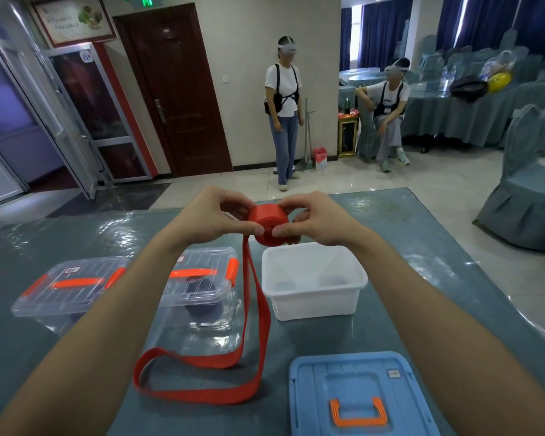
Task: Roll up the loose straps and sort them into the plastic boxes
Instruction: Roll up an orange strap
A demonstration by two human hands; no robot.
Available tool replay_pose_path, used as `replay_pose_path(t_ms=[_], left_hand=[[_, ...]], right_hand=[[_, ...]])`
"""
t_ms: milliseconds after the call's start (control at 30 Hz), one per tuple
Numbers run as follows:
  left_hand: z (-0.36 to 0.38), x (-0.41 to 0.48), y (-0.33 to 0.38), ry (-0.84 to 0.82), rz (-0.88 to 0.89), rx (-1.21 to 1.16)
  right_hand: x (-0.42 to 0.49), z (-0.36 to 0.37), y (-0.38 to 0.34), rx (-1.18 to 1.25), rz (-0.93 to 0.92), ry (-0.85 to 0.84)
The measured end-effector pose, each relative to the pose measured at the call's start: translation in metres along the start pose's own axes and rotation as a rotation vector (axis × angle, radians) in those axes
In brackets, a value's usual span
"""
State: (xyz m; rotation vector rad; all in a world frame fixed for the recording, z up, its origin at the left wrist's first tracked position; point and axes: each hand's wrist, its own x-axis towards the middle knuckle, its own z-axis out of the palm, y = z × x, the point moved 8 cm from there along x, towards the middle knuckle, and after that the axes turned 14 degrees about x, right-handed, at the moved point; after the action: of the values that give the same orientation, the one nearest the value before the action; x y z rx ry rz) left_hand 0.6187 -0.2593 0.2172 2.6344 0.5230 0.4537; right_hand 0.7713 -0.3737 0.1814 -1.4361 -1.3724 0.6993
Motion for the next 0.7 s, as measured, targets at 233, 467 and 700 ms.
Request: replay_pose_path(t_ms=[233,467,700], left_hand=[[0.020,-0.014,-0.023,0.186,-0.055,-0.446],[0.049,-0.029,-0.037,0.278,-0.121,-0.635],[0.063,-0.046,-0.053,0.294,-0.221,-0.610]], right_hand=[[-0.004,-0.009,0.013,0.544,-0.072,0.189],[-0.015,0.025,0.042,0.835,-0.032,0.219],[-0.017,0.046,0.064,0.879,0.024,0.195]])
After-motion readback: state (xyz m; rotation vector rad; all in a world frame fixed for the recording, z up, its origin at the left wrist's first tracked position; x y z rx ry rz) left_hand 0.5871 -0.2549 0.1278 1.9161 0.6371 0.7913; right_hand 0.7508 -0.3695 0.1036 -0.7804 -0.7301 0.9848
